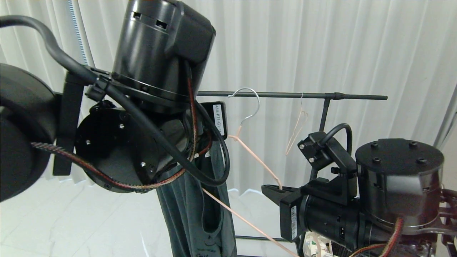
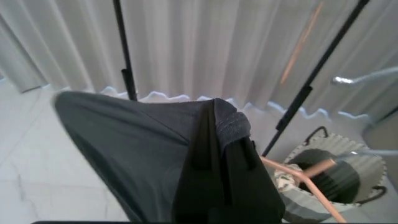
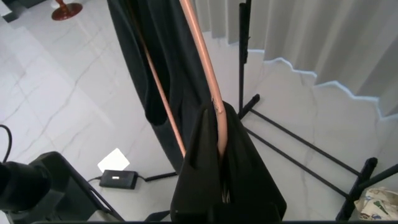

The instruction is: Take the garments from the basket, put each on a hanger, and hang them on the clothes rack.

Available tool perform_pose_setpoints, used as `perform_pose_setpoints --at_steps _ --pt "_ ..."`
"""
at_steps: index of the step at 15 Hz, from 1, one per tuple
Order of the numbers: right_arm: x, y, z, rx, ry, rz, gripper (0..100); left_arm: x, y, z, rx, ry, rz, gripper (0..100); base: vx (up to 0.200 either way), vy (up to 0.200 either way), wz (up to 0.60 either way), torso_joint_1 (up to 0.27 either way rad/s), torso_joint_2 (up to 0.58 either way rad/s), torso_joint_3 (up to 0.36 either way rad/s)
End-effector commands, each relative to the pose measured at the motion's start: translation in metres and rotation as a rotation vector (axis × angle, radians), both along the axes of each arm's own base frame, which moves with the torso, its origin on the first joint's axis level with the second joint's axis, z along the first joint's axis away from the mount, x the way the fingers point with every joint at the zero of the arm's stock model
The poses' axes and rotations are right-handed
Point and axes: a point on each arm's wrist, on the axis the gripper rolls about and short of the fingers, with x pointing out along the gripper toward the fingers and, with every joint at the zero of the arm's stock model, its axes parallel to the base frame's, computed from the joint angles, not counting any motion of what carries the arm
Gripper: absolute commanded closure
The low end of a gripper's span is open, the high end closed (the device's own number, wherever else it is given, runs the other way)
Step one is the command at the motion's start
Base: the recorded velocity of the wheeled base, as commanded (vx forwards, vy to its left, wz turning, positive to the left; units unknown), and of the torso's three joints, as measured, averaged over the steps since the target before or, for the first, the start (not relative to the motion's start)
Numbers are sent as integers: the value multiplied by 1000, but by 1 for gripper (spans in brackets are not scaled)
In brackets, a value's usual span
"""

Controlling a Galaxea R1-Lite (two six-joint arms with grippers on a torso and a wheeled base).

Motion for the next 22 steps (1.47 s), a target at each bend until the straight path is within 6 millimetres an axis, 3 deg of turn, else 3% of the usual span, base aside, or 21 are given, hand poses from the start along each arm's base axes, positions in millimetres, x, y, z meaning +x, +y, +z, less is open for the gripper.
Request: perform_pose_setpoints --at_steps 1,13,19,22 --pt "2 4 0 3 1 0 100 -9 -6 3 -15 -7 -35 100 0 0 0 0 0 0" --pt "19 34 18 135 46 -36 100 -36 -17 -2 42 11 -142 100 0 0 0 0 0 0" --pt "39 13 28 175 40 -127 100 -46 6 18 0 -41 -139 100 0 0 0 0 0 0" --pt "45 -1 36 197 23 -168 100 -32 18 29 -74 -98 -68 100 0 0 0 0 0 0"
